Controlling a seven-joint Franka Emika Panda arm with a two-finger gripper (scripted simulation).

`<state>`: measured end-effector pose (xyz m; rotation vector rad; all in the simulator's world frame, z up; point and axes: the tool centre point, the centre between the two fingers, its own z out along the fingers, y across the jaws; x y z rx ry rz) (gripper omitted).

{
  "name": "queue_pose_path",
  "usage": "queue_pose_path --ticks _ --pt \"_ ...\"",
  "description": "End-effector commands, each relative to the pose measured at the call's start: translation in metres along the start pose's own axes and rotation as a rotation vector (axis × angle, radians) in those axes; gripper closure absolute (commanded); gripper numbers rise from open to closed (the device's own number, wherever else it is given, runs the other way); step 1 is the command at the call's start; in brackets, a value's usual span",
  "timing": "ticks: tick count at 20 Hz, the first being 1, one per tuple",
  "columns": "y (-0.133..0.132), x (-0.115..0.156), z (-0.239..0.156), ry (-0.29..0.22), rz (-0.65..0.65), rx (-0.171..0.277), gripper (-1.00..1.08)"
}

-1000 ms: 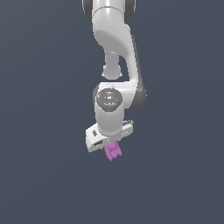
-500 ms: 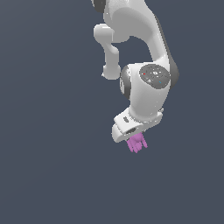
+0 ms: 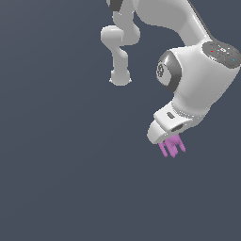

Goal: Pick up the object and move it to a goal position.

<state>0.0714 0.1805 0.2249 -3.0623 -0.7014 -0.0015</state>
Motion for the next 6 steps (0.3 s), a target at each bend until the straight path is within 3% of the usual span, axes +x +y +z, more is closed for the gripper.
queue_pose_path --ticks 1,6 --pt "-0.0093 0.0042 -0.0065 -0.001 0.002 0.000 1.08" --pt "-0.0149 0.0073 -0.0102 -0.001 0.002 0.000 1.08"
